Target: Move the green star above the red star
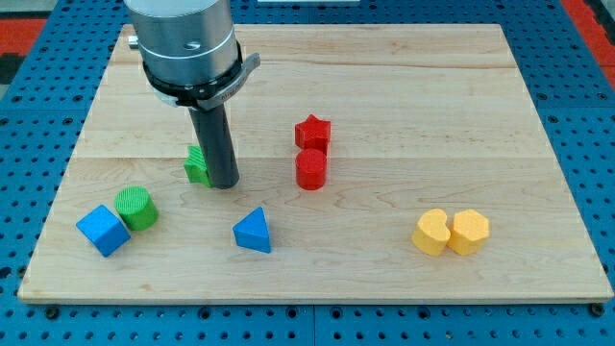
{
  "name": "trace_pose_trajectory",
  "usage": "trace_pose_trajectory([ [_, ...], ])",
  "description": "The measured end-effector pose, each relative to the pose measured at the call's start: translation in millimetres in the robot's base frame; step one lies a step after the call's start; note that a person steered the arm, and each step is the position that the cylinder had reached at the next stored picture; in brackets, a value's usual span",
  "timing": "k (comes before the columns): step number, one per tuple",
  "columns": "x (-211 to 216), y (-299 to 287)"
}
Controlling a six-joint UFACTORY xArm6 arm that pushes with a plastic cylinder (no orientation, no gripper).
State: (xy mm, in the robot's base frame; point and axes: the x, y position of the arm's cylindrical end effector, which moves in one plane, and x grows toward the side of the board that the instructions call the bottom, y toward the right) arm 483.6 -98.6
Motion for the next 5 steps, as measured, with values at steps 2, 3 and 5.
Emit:
trace_pose_trajectory([
  [2, -8.8, -40.3],
  [3, -76.8, -51.1],
  [5, -121.9, -145.1],
])
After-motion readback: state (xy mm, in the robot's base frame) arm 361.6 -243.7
